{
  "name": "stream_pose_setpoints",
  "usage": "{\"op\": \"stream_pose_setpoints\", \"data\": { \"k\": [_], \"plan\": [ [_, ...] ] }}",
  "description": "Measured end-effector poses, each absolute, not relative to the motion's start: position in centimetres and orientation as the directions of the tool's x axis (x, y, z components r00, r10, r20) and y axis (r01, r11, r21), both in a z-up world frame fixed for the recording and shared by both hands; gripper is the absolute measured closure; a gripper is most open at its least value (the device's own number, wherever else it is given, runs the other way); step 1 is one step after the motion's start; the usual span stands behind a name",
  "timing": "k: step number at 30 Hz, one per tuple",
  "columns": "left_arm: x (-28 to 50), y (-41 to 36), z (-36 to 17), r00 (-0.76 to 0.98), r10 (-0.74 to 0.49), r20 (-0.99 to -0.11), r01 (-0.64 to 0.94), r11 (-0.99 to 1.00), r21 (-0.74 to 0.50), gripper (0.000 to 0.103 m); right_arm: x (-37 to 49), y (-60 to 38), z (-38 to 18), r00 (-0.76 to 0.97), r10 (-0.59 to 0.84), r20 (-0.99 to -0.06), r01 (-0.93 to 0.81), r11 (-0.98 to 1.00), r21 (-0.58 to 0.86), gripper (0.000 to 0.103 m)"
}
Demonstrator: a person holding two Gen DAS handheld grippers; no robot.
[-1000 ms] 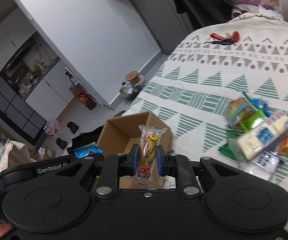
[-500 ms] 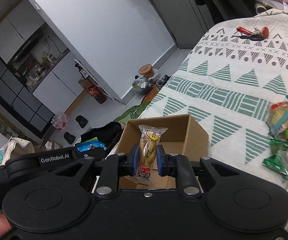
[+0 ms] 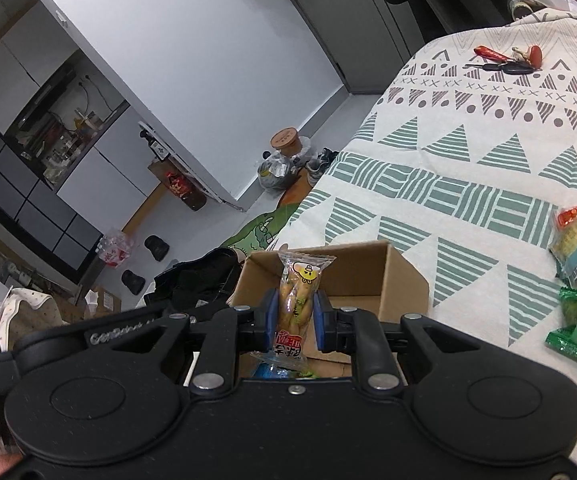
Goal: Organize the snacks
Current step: 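Carry both snacks over the cardboard box and release them inside, then move both tools back toward the remaining snack pile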
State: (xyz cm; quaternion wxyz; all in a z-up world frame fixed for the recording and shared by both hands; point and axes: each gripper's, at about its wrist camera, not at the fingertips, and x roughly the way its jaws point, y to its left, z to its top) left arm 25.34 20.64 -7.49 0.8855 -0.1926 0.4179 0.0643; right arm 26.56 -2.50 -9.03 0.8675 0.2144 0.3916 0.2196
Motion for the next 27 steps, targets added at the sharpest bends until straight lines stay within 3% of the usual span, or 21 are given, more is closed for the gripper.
{"op": "stream_pose_setpoints", "data": {
  "k": [1, 3, 4, 5, 8, 12, 14, 21, 27],
  "plan": [
    [25.1, 20.7, -7.4, 0.642, -0.037, -0.766, -0.284, 0.916, -0.282, 0.049, 26.5, -2.4, -9.0, 0.594, 0.55, -0.587, -0.217, 0.812, 0.542, 0.08],
    [24.5, 21.0, -7.3, 0.644, -0.024, -0.764, -0.304, 0.909, -0.285, 0.036, 26.7, -2.5, -8.8, 0.59, 0.547, -0.594, -0.224, 0.818, 0.53, 0.061],
    [24.2, 21.1, -7.2, 0.644, -0.019, -0.765, -0.315, 0.904, -0.288, 0.033, 26.6, -2.7, -8.7, 0.594, 0.542, -0.595, -0.227, 0.822, 0.523, 0.044],
    [23.9, 21.1, -7.1, 0.644, -0.017, -0.765, -0.323, 0.9, -0.291, 0.027, 26.3, -3.2, -8.5, 0.606, 0.535, -0.589, -0.225, 0.825, 0.518, 0.036],
    [23.2, 21.0, -6.7, 0.64, 0.002, -0.769, -0.344, 0.895, -0.284, 0.021, 25.8, -4.7, -8.1, 0.611, 0.542, -0.577, -0.218, 0.816, 0.535, 0.027],
    [22.4, 20.2, -6.7, 0.627, 0.017, -0.779, -0.361, 0.892, -0.271, 0.02, 24.7, -6.5, -7.7, 0.618, 0.521, -0.589, -0.223, 0.834, 0.504, 0.025],
    [21.9, 19.7, -6.6, 0.626, 0.007, -0.78, -0.356, 0.892, -0.277, 0.019, 24.1, -7.5, -7.6, 0.618, 0.516, -0.593, -0.225, 0.839, 0.495, 0.018],
    [20.1, 17.3, -5.6, 0.639, -0.005, -0.769, -0.334, 0.899, -0.283, 0.001, 21.9, -10.7, -7.3, 0.616, 0.5, -0.609, -0.231, 0.853, 0.467, 0.008],
    [18.5, 14.8, -4.3, 0.657, -0.017, -0.754, -0.304, 0.908, -0.286, 0.0, 20.0, -13.3, -6.3, 0.633, 0.494, -0.596, -0.244, 0.858, 0.453, 0.0]
  ]
}}
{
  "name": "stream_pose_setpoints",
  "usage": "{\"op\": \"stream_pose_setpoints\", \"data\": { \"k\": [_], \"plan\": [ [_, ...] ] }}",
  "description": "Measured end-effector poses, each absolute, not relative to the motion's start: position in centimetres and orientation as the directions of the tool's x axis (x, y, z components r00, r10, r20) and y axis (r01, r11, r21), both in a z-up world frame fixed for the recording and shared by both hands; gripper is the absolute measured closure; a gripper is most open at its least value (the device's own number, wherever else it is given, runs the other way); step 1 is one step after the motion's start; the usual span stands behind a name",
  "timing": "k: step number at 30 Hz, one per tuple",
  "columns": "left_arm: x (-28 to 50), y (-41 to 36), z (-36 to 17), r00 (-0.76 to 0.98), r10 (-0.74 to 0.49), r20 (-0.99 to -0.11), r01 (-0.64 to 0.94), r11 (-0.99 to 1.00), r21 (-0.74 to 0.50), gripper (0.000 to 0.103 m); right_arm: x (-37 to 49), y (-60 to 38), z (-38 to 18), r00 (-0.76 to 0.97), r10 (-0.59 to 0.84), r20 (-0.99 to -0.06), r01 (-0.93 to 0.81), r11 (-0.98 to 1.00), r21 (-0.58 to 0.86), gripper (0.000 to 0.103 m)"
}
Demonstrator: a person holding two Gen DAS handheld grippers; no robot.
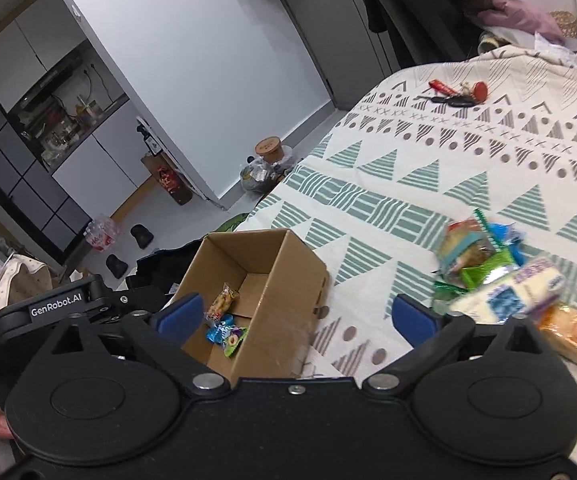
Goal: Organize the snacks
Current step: 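Move both tools back toward the remaining snack pile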
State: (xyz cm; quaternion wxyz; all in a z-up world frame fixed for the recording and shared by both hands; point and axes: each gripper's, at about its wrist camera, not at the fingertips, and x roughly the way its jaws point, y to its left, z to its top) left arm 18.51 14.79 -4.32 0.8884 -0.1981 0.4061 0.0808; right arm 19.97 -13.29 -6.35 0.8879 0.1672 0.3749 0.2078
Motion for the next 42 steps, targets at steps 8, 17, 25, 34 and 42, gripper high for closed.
{"op": "stream_pose_setpoints", "data": {
  "k": [8, 17, 25, 34, 42],
  "plan": [
    [16.3, 10.9, -3.3, 0.697, -0.073, -0.714, -0.262, 0.9, -0.347, 0.0, 17.8, -17.2, -4.3, 0.671, 0.481, -0.564, -0.237, 0.86, 0.452, 0.0],
    [15.1, 5.7, -2.7, 0.692, -0.103, -0.715, -0.193, 0.927, -0.321, 0.0, 15.7, -22.4, -4.4, 0.72, 0.423, -0.551, -0.19, 0.883, 0.429, 0.0],
    [14.4, 2.3, -2.1, 0.693, -0.075, -0.717, -0.179, 0.946, -0.272, 0.0, 15.5, -25.8, -4.5, 0.693, 0.466, -0.551, -0.227, 0.865, 0.447, 0.0],
    [14.7, -0.9, -3.5, 0.66, -0.047, -0.75, -0.189, 0.956, -0.225, 0.0, 15.2, -28.3, -5.5, 0.677, 0.477, -0.56, -0.207, 0.854, 0.478, 0.0],
    [15.6, -3.3, -4.9, 0.633, -0.032, -0.773, -0.196, 0.96, -0.199, 0.0, 15.2, -29.8, -7.0, 0.703, 0.404, -0.585, -0.111, 0.875, 0.471, 0.0]
  ]
}}
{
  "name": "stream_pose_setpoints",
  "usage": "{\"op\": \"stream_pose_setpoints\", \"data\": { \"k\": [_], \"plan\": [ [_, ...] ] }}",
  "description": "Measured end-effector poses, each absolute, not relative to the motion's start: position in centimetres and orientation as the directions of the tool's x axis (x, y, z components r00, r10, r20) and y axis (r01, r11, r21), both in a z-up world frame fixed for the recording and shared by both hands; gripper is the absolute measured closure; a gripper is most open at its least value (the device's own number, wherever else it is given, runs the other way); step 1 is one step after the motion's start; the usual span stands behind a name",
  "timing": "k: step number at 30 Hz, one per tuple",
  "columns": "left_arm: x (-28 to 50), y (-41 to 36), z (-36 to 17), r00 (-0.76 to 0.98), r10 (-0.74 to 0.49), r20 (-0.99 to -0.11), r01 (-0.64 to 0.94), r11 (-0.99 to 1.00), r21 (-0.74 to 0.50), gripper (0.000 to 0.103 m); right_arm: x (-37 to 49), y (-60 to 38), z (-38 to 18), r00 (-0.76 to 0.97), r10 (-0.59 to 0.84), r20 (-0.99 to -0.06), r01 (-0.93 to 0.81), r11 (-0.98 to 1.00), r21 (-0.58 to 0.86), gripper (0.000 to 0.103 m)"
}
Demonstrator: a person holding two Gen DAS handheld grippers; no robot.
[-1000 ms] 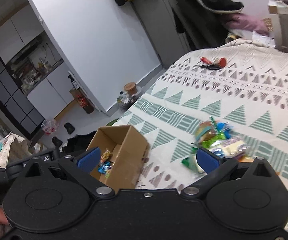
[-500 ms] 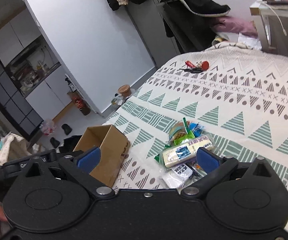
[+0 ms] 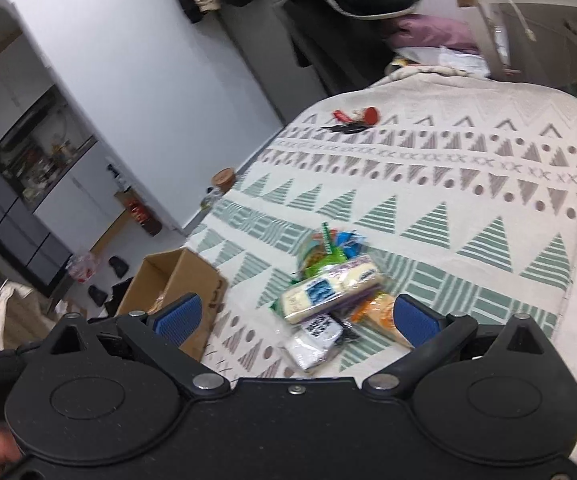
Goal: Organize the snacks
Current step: 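Move both tools back toward the remaining snack pile, then grasp the white rice-cake bag with the left tool while the right grasps the orange biscuit pack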
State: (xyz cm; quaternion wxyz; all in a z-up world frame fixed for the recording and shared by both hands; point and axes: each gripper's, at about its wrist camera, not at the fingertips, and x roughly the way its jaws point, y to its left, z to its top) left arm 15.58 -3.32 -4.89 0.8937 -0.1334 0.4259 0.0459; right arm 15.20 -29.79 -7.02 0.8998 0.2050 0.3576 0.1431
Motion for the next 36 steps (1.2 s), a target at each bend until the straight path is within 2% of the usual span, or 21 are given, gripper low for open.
{"op": "stream_pose_setpoints", "data": {
  "k": [13, 18, 25, 29, 36],
  "plan": [
    [17.7, -5.8, -8.4, 0.603, -0.043, -0.797, -0.165, 0.97, -0.177, 0.0, 16.8, -31.2, -11.4, 0.639, 0.388, -0.664, 0.011, 0.859, 0.512, 0.001],
    [18.9, -5.5, -10.1, 0.59, -0.087, -0.803, -0.161, 0.962, -0.222, 0.001, 17.9, -31.8, -13.1, 0.615, 0.373, -0.695, 0.076, 0.849, 0.523, 0.006],
    [20.7, -5.8, -12.3, 0.563, -0.141, -0.814, -0.123, 0.96, -0.251, 0.003, 19.5, -32.2, -14.8, 0.592, 0.36, -0.721, 0.145, 0.832, 0.535, 0.022],
    [21.5, -6.2, -13.9, 0.53, -0.173, -0.83, -0.12, 0.954, -0.275, 0.009, 20.2, -32.2, -15.7, 0.578, 0.353, -0.735, 0.178, 0.825, 0.537, 0.023],
    [22.7, -7.6, -16.2, 0.5, -0.203, -0.842, -0.088, 0.955, -0.283, 0.01, 21.7, -33.0, -16.1, 0.615, 0.348, -0.708, 0.212, 0.792, 0.573, 0.026]
  ]
}}
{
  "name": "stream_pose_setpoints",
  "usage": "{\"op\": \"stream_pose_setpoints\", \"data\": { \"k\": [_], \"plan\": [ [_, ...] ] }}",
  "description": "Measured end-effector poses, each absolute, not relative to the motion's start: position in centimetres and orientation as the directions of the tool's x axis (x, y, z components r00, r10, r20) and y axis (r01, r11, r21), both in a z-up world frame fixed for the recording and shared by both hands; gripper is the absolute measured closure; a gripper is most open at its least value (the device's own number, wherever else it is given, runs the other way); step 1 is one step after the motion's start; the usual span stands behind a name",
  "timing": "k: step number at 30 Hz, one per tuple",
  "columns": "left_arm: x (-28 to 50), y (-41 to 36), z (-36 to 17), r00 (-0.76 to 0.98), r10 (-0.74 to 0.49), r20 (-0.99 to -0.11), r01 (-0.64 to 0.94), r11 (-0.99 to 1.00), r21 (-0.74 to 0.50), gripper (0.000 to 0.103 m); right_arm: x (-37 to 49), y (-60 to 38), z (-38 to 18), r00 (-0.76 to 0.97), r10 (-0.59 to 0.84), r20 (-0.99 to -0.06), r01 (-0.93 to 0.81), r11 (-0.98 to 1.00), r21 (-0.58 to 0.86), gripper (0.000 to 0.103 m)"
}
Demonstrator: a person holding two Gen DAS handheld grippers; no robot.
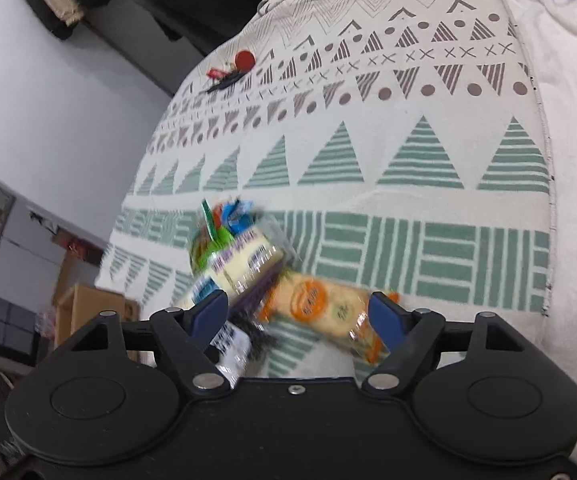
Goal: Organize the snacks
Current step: 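Grasp the white rice-cake bag with the left tool while the right grasps the orange biscuit pack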
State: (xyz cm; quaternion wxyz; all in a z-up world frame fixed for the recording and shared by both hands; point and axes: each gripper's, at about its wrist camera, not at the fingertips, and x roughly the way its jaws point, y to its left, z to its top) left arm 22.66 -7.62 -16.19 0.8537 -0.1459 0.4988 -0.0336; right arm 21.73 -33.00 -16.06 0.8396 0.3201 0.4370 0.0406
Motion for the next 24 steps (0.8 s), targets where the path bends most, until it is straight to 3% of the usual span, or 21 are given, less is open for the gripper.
{"op": "stream_pose_setpoints", "data": {
  "k": [11, 17, 19, 21, 24],
  "plan": [
    [24.1, -10.5, -18.9, 0.451, -0.108, -0.886, 0.016, 0.993, -0.113, 0.008, 23.2, -32.6, -17.3, 0.581, 0.357, -0.731, 0.215, 0.8, 0.561, 0.026],
    [24.5, -10.2, -19.0, 0.487, -0.078, -0.87, 0.008, 0.996, -0.084, 0.01, 23.9, -31.9, -18.3, 0.557, 0.326, -0.764, 0.213, 0.832, 0.511, 0.026],
    [24.5, -9.9, -19.0, 0.499, -0.078, -0.863, 0.005, 0.996, -0.087, 0.016, 24.1, -31.9, -18.4, 0.564, 0.319, -0.761, 0.215, 0.834, 0.508, 0.026],
    [24.5, -9.7, -18.8, 0.506, -0.069, -0.86, 0.006, 0.997, -0.077, 0.036, 24.6, -31.8, -18.6, 0.578, 0.314, -0.753, 0.213, 0.833, 0.511, 0.026],
    [24.5, -9.1, -18.6, 0.507, -0.055, -0.86, -0.018, 0.997, -0.074, 0.054, 25.4, -31.2, -19.2, 0.575, 0.322, -0.752, 0.203, 0.834, 0.513, 0.026]
  ]
}}
